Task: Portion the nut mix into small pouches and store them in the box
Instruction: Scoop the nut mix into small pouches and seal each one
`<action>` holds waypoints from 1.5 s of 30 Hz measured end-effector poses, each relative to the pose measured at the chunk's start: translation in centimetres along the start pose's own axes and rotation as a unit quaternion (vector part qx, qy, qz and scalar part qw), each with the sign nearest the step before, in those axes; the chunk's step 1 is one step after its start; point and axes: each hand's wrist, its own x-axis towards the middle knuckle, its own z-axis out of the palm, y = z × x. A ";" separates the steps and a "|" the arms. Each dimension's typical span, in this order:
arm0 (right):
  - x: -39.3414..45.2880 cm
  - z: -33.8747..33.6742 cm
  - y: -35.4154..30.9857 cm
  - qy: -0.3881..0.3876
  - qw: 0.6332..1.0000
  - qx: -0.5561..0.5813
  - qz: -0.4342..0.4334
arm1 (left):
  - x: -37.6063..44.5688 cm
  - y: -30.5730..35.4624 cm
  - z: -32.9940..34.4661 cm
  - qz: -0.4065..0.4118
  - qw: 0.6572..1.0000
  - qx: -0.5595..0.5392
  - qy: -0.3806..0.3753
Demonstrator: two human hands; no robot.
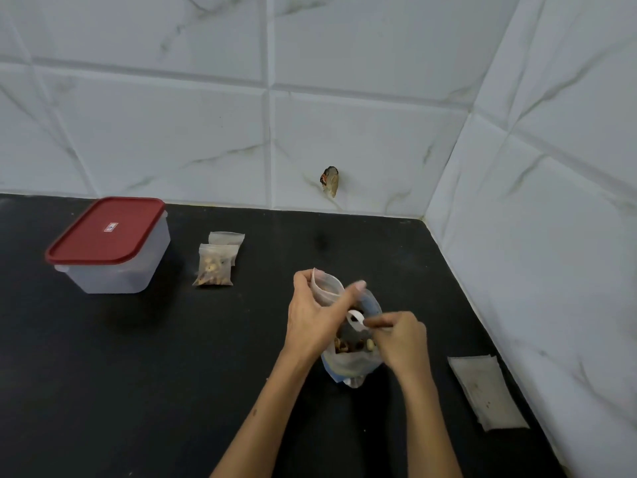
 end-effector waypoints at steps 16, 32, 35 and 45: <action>-1.9 5.0 -11.2 -0.148 0.950 0.264 -0.076 | 2.9 -0.2 -9.1 -0.077 0.987 -0.137 0.033; -2.3 13.3 -16.4 -0.090 0.910 0.397 -0.078 | 5.1 -2.0 -19.4 -0.070 0.984 -0.161 -0.018; -2.3 14.2 -16.9 -0.090 0.906 0.409 -0.061 | 5.4 -2.3 -20.3 -0.074 0.983 -0.162 -0.030; -2.4 16.4 -18.2 -0.101 0.889 0.445 -0.046 | 6.1 -2.6 -22.2 -0.072 0.982 -0.167 -0.039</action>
